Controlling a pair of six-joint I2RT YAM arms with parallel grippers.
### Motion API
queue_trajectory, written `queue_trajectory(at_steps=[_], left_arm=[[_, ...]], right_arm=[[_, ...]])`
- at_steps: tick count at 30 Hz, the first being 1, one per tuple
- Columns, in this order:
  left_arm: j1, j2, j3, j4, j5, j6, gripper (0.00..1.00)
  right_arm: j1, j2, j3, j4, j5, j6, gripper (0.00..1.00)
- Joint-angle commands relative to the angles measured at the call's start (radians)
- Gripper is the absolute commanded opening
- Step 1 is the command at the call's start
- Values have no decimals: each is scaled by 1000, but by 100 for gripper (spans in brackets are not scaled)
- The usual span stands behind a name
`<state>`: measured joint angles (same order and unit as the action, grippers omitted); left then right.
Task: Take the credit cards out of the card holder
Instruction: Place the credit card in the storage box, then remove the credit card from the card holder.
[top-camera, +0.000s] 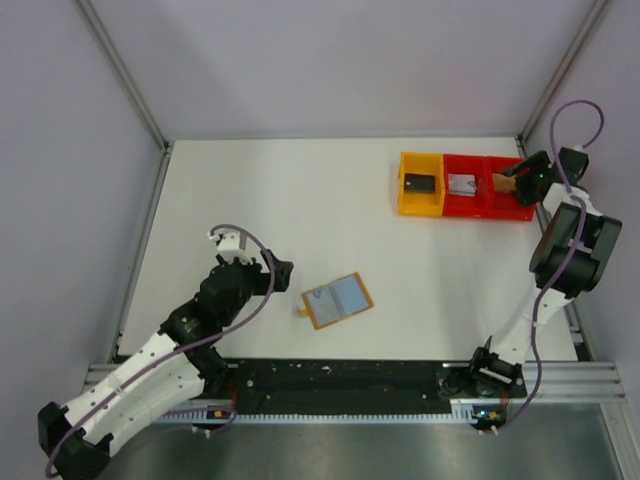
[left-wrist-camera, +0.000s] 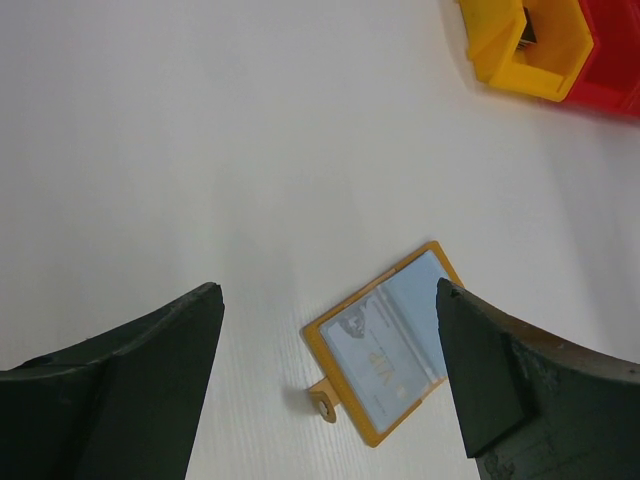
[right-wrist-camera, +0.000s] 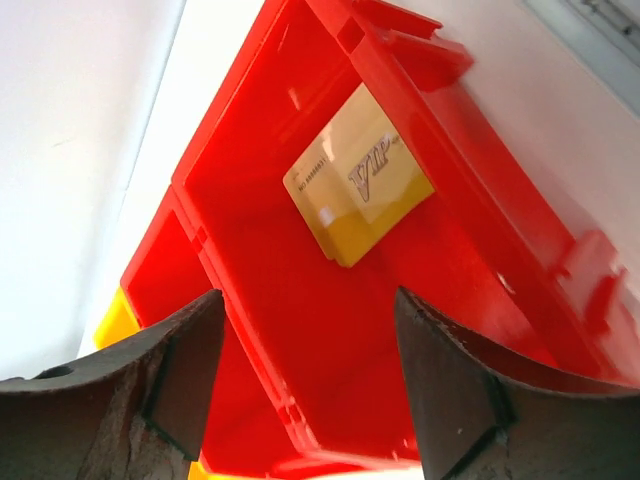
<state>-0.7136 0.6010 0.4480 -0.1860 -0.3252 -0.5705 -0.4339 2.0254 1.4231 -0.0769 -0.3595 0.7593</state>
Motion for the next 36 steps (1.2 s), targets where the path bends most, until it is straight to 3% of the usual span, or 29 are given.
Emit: queue_trajectory(at_steps=[1, 6, 11, 21, 28, 36], left_arm=[[6, -58, -5, -27, 38, -51, 90], [6, -55, 4, -79, 93, -112, 90], [6, 28, -15, -70, 205, -190, 91], [6, 272, -86, 74, 367, -249, 89], [6, 391, -77, 131, 425, -256, 75], [5, 413, -117, 160, 426, -285, 55]], right_arm=[[3, -151, 40, -122, 70, -71, 70], [43, -302, 10, -224, 109, -129, 76], [180, -525, -143, -261, 149, -215, 80], [734, -790, -427, -320, 275, -319, 85], [1076, -768, -480, -285, 286, -330, 82], [1319, -602, -441, -248, 331, -348, 73]])
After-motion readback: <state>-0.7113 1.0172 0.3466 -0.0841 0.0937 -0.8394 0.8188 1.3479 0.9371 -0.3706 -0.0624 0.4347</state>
